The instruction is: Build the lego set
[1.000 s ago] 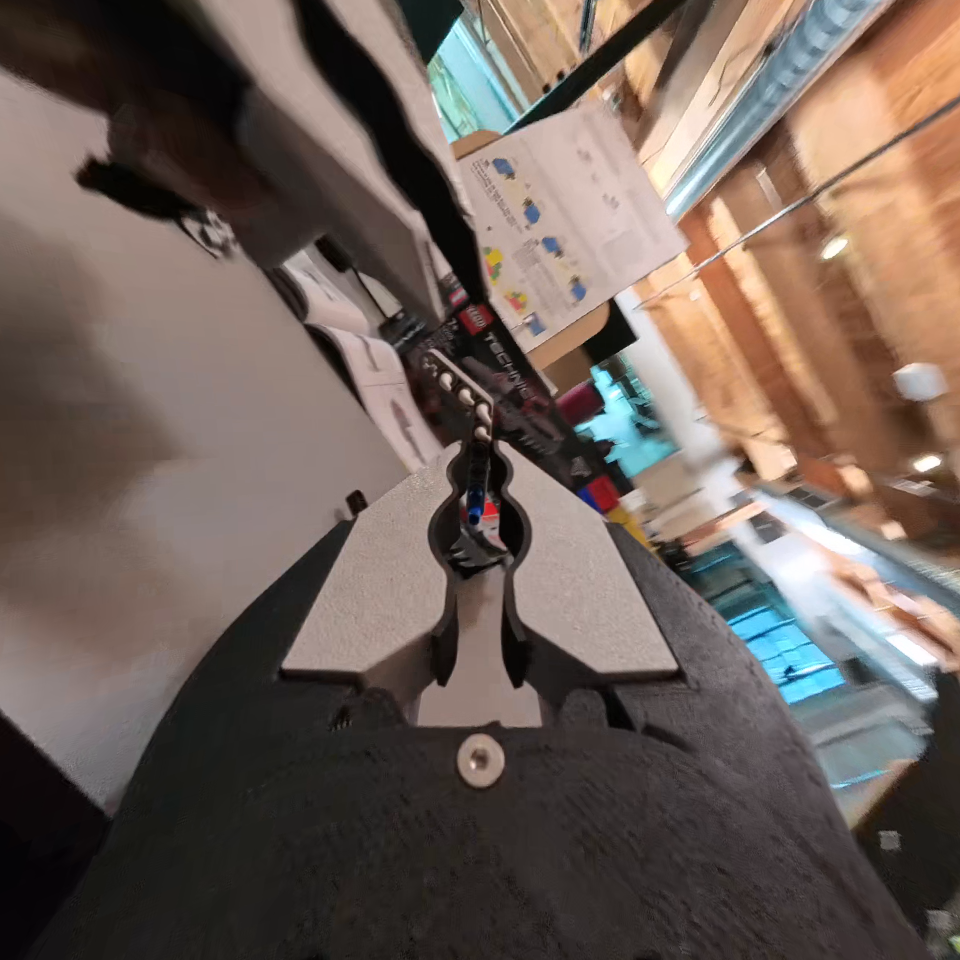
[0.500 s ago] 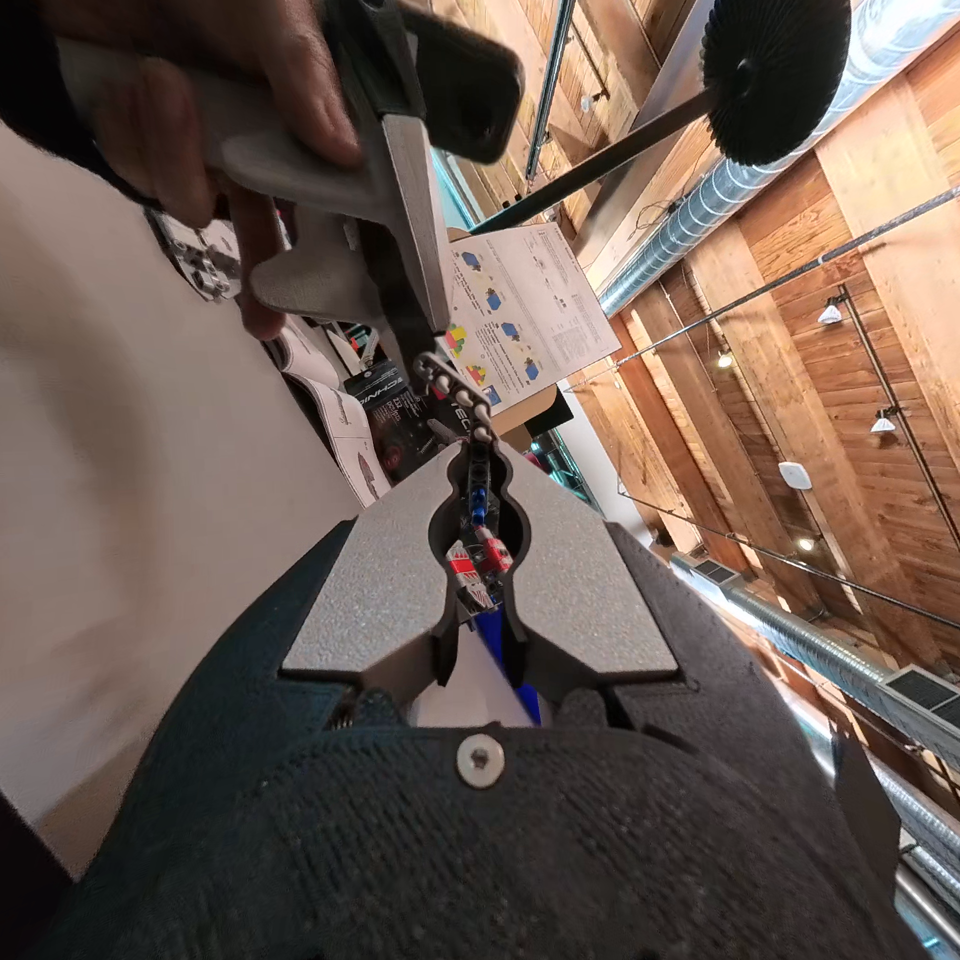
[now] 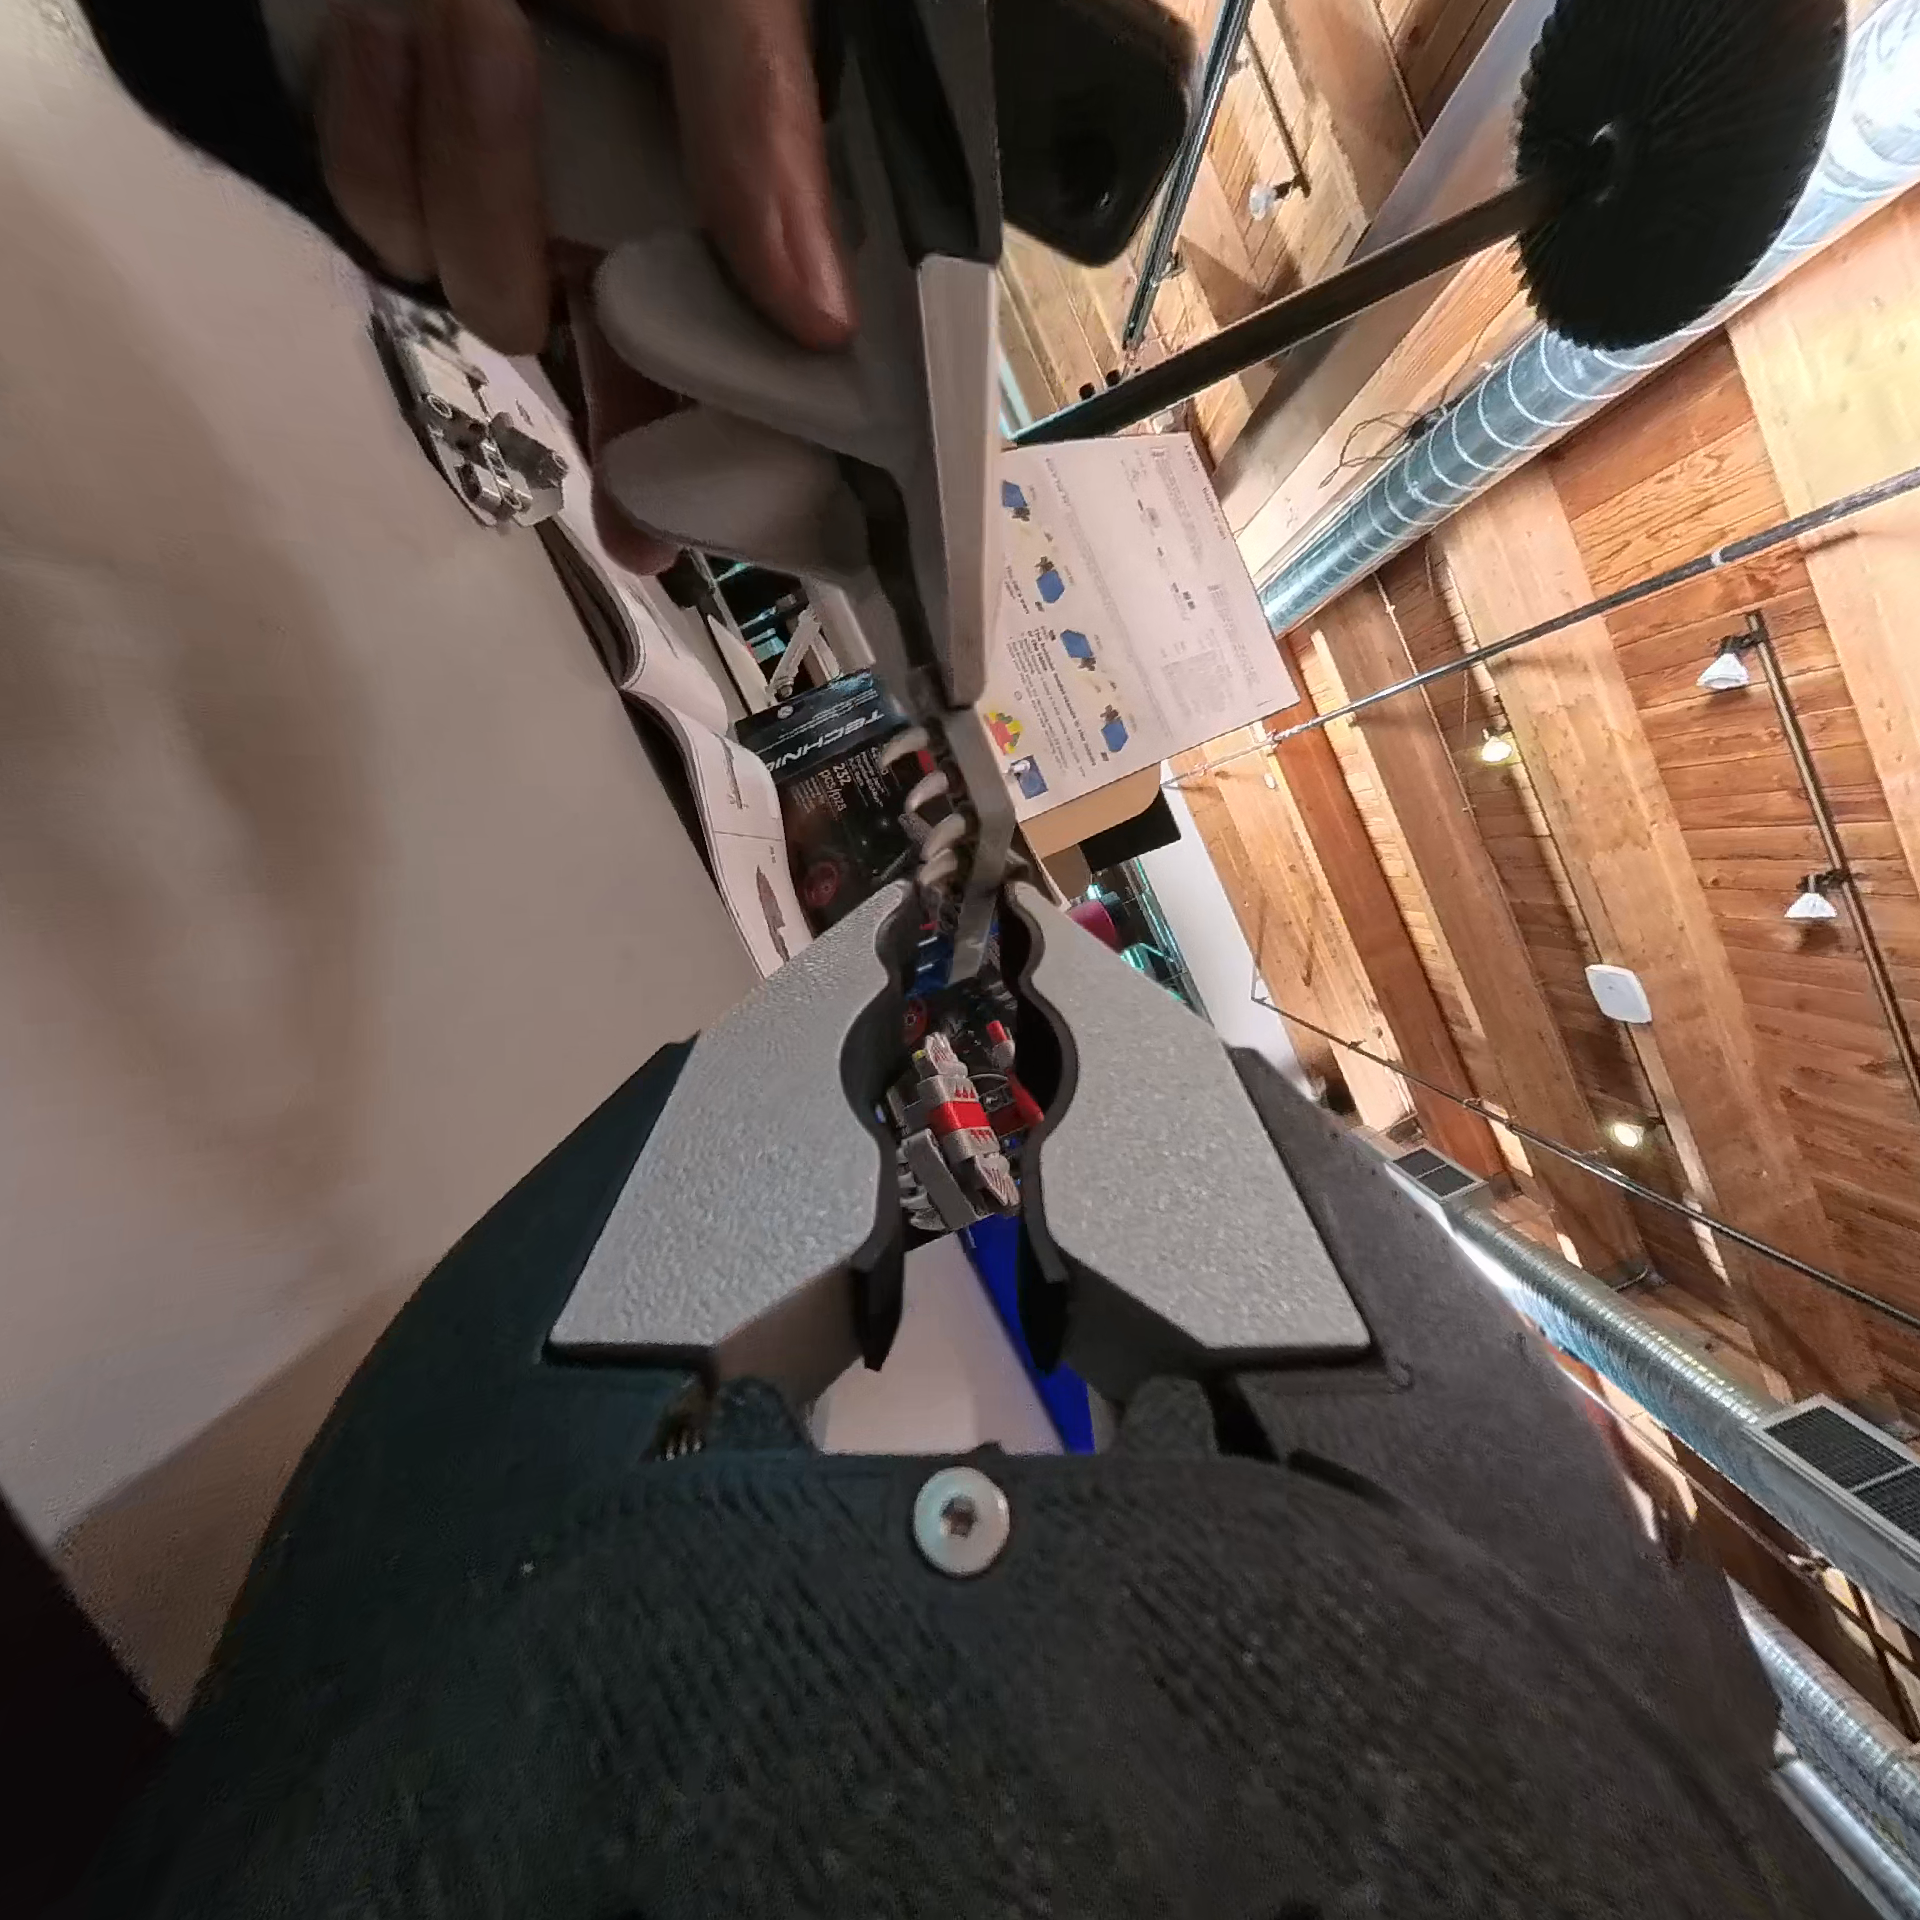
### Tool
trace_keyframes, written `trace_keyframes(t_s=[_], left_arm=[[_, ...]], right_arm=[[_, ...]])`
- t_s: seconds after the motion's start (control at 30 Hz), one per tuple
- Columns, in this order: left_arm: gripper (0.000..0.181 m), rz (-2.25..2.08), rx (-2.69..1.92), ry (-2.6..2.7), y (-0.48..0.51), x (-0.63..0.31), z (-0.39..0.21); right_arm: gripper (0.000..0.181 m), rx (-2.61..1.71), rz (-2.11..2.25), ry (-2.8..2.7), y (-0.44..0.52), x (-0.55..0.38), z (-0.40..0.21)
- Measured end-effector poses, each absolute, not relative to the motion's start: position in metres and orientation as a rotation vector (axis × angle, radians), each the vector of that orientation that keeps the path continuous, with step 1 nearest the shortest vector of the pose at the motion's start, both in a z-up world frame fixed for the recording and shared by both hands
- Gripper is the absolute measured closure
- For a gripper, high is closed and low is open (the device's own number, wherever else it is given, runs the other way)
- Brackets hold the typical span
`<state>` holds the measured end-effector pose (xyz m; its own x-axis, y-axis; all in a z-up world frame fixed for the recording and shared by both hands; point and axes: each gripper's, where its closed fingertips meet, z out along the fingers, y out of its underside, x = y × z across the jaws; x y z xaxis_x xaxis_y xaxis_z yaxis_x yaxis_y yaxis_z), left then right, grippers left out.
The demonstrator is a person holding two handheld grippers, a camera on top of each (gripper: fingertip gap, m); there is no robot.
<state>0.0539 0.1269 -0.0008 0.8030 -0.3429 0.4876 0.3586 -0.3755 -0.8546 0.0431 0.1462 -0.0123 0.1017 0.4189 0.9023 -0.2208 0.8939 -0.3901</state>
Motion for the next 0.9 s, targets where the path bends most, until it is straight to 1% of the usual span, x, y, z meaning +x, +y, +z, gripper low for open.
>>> trace_keyframes(t_s=[0.2,0.27,0.37,0.53,0.73,0.9], left_arm=[[0.176,-0.644,-1.882,-0.033,0.130,0.048,-0.011],[0.177,-0.641,-1.864,-0.072,0.133,0.044,-0.010],[0.177,-0.638,-1.856,-0.106,0.136,0.041,-0.014],[0.176,-0.491,-1.886,-0.147,0.141,0.023,-0.027],[0.176,-0.290,-1.899,-0.153,0.155,0.001,-0.044],[0.177,-0.279,-1.889,-0.176,0.168,-0.007,-0.052]], right_arm=[[0.171,-0.210,0.476,-1.436,0.151,0.037,-0.021],[0.167,-0.225,0.484,-1.456,0.153,0.035,-0.025],[0.166,-0.253,0.489,-1.476,0.156,0.032,-0.029],[0.162,-0.318,0.484,-1.507,0.166,0.028,-0.036],[0.164,-0.360,0.493,-1.527,0.170,0.026,-0.040],[0.165,-0.400,0.465,-1.523,0.177,0.026,-0.040]])
